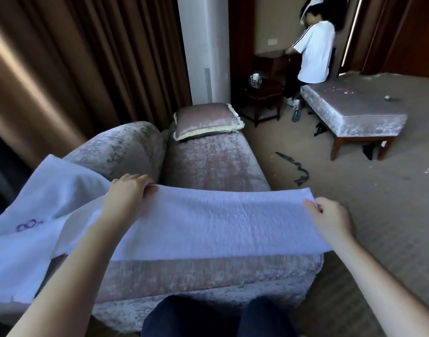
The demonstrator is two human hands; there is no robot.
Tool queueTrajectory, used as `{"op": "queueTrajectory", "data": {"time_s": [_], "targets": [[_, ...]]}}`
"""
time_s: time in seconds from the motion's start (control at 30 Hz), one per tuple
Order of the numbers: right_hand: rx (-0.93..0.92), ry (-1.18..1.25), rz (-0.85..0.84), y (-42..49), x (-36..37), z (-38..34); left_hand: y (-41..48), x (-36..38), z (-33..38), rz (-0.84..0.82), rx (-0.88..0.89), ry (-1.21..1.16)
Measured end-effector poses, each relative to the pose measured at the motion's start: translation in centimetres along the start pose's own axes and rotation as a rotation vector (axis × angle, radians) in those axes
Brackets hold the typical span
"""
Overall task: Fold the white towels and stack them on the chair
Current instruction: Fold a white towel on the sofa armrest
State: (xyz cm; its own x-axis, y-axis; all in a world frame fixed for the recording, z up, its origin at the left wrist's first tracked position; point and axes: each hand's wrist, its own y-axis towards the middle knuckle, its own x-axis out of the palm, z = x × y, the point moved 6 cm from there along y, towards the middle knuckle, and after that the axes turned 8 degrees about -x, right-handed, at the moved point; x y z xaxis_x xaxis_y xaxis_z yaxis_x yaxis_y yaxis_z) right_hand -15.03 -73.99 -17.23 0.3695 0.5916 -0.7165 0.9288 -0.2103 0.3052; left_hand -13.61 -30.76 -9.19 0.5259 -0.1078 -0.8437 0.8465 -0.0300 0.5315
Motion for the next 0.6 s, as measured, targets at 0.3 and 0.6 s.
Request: {"op": "queueTrajectory", "data": {"time_s": [0.3,0.6], "targets": [[0.135,-0.022,-0.036,0.6,0.8,1.8,-1.5,1.6,2.0,0.001,0.024,0.100],[0.239,0.197,-0.141,-0.8,1.3,2.8,-5.8,3.7,10.4,-0.185,0.241,-0.208]]}}
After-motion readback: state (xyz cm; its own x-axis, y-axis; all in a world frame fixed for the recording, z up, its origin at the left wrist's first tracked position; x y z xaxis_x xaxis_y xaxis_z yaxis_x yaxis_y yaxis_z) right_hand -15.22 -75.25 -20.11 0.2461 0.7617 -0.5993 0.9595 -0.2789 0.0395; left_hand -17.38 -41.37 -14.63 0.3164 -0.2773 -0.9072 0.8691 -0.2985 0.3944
